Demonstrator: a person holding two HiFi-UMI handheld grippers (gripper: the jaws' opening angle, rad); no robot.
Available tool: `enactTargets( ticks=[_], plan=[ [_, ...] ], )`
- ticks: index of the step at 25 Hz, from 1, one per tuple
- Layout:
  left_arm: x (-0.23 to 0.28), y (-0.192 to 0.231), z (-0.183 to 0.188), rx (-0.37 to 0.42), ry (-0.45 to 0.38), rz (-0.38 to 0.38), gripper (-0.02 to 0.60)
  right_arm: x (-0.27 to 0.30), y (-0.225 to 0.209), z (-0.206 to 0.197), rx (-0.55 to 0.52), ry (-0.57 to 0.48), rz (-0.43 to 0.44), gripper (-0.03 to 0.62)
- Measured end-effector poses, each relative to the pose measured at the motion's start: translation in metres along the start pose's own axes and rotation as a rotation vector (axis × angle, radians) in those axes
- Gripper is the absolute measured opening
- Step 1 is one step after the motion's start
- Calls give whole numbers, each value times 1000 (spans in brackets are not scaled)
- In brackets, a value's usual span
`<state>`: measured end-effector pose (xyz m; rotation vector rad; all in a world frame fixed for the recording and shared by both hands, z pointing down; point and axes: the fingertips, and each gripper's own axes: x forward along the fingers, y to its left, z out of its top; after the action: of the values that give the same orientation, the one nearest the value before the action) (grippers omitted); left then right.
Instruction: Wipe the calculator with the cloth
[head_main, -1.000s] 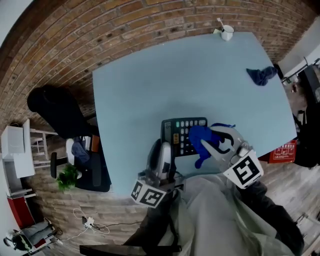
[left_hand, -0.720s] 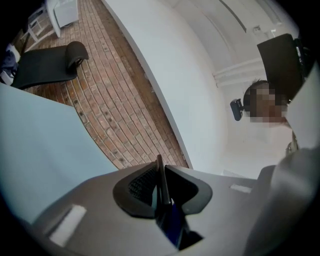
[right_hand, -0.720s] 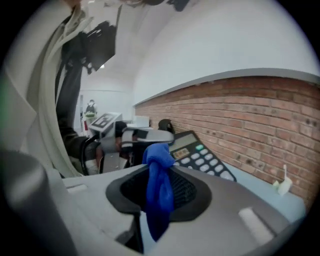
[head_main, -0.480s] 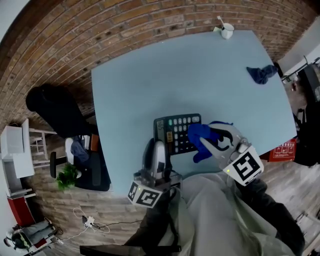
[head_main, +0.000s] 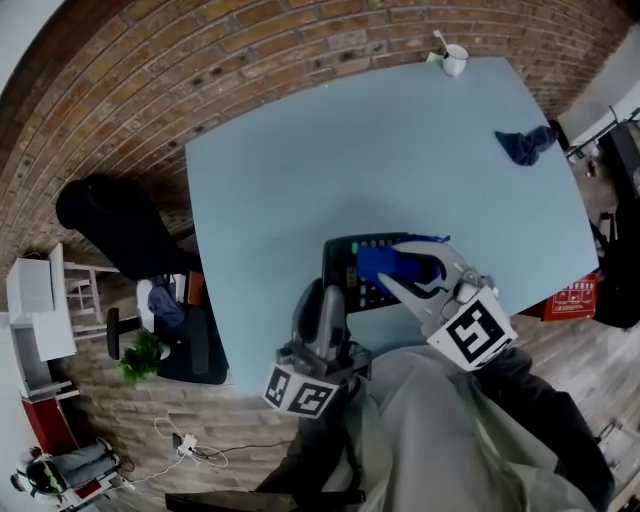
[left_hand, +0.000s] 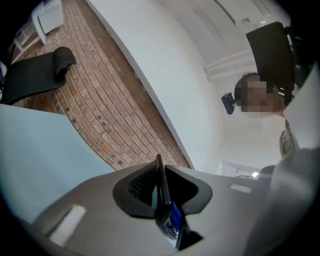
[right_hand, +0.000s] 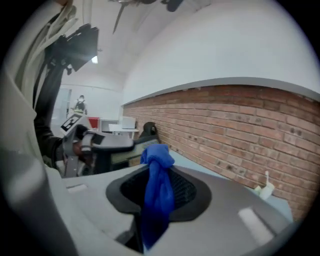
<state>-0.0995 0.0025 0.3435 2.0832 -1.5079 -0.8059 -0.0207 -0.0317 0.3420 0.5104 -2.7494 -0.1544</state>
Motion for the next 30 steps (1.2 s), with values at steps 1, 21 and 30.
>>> enactTargets(
  ticks=[1, 21, 30],
  plan=[
    [-1, -1, 0, 17, 2, -5, 60, -4, -20, -7, 64, 7, -57, 101],
    [5, -27, -4, 349, 107, -98, 55, 8, -51, -37, 411, 159, 195, 101],
    [8, -25, 7, 278, 36, -88, 52, 14, -39, -20, 362, 159, 303, 101]
  ],
)
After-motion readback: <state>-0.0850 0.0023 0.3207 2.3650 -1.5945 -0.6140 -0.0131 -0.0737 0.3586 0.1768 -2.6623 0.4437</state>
